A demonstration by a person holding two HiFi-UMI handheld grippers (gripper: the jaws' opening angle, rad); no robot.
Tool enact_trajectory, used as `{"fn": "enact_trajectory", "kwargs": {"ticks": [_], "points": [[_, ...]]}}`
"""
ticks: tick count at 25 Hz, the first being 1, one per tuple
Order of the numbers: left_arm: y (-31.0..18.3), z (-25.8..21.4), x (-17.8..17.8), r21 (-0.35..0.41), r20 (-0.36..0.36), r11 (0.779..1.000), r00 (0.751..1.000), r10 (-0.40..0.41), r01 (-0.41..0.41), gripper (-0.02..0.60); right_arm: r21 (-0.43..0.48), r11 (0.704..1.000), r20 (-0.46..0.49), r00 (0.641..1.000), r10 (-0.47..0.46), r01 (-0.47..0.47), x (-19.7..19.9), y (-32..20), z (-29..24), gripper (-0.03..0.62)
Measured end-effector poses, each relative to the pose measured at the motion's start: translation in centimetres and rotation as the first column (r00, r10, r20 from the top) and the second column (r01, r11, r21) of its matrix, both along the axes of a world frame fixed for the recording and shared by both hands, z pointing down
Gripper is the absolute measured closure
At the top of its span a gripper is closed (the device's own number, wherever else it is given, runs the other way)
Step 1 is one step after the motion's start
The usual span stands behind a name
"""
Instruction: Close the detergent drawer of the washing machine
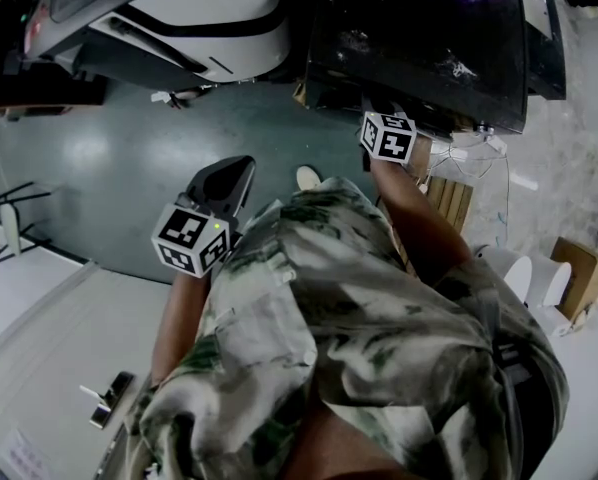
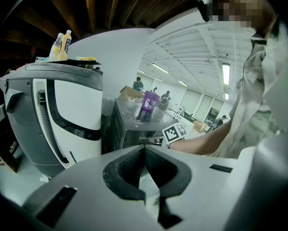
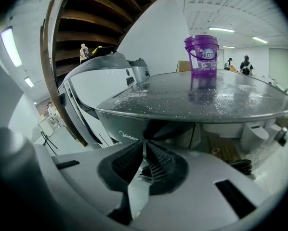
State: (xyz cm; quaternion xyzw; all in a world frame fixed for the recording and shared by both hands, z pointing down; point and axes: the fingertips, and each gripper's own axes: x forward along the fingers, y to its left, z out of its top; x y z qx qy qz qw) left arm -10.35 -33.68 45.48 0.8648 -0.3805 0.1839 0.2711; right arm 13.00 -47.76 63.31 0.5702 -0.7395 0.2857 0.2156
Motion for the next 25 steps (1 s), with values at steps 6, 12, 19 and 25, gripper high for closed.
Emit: {"fn": "enact_trajectory", "kwargs": {"ticks": [6, 12, 19, 25], "points": [[0.9, -0.1, -0.4, 0.004, -0.001, 1.000, 1.000, -0.007, 0.007, 0.558, 0.009, 0.999, -0.034, 0.999, -0.042, 0.042, -0.3, 0.2, 0.0, 0.539], [2.8, -0.6, -0.9, 0.020, -0.007, 1.000, 1.000, -0.010, 0.010, 0.558, 0.042, 0.994, -0.053, 0.994, -0.099, 0.101, -0.9, 1.0, -1.0, 0.505], [6.5, -1.3, -2.1, 0.039, -0.018, 0.999, 1.000, -0.017, 0.018, 0.558, 0.060, 0.991, -0.027, 0.993, -0.116, 0.117, -2.2, 5.3, -2.9, 0.525], [10.5, -1.7, -3.5, 0.051, -0.031, 0.998, 0.999, -0.027, 0.028, 0.558, 0.086, 0.987, -0.011, 0.991, -0.137, 0.137, -3.5, 10.2, -5.2, 0.548]]}}
